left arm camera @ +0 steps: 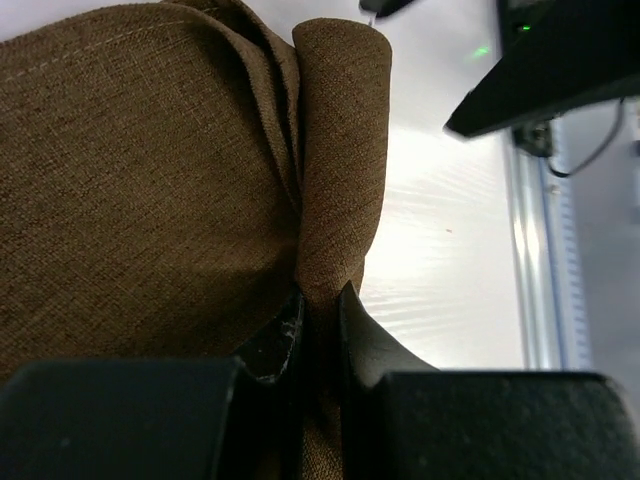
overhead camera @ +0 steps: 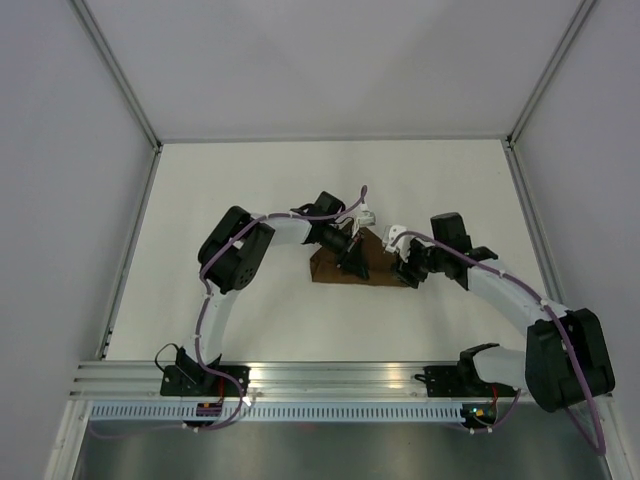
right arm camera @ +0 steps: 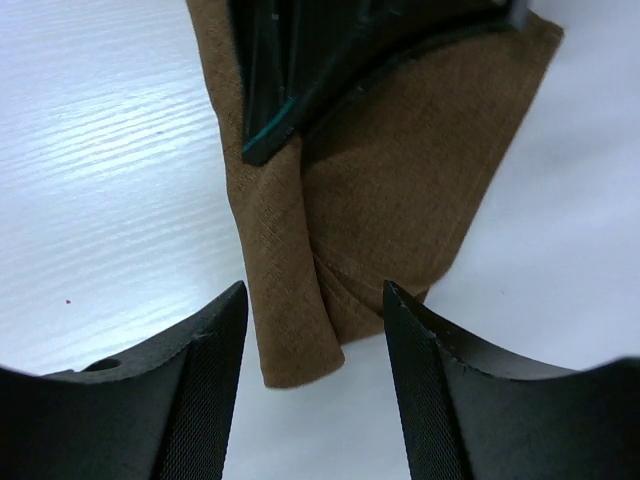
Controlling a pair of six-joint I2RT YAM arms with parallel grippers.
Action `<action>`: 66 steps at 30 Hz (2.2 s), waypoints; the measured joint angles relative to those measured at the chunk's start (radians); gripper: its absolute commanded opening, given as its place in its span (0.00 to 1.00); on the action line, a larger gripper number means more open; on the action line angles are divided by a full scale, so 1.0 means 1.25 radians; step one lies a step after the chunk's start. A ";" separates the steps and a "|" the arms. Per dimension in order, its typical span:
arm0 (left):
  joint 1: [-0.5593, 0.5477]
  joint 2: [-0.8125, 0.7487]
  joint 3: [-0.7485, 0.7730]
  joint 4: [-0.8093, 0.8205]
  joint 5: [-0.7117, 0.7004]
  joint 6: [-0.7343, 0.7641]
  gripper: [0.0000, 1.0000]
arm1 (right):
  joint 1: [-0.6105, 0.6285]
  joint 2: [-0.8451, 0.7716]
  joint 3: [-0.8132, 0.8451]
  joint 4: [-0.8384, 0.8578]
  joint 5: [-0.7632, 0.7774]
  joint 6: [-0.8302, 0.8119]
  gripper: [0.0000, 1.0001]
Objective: Fold the napkin, place the utensils inside, and roll it up
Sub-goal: Roll the napkin with the utensil
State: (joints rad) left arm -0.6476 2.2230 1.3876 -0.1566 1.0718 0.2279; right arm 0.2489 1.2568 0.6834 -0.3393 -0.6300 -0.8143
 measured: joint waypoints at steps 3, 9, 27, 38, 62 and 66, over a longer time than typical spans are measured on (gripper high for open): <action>0.008 0.041 0.043 -0.084 0.071 -0.003 0.02 | 0.079 -0.025 -0.059 0.063 0.052 -0.010 0.63; 0.015 0.087 0.078 -0.221 0.150 -0.005 0.02 | 0.203 -0.026 -0.121 0.139 0.136 -0.021 0.64; 0.016 0.119 0.100 -0.351 0.174 -0.006 0.02 | 0.327 -0.036 -0.168 0.170 0.204 -0.029 0.63; 0.018 0.120 0.100 -0.364 0.174 -0.006 0.02 | 0.364 0.013 -0.168 0.193 0.227 -0.041 0.48; 0.052 -0.102 0.048 -0.189 -0.216 -0.076 0.48 | 0.356 0.202 0.063 -0.035 0.209 -0.043 0.17; 0.092 -0.189 -0.007 -0.107 -0.308 -0.115 0.49 | 0.330 0.256 0.129 -0.112 0.171 -0.045 0.17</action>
State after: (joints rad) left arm -0.5327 1.9865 1.3785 -0.2897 0.6868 0.0837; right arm 0.6613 1.5764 0.8452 -0.4789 -0.4160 -0.8707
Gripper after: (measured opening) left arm 0.482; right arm 0.273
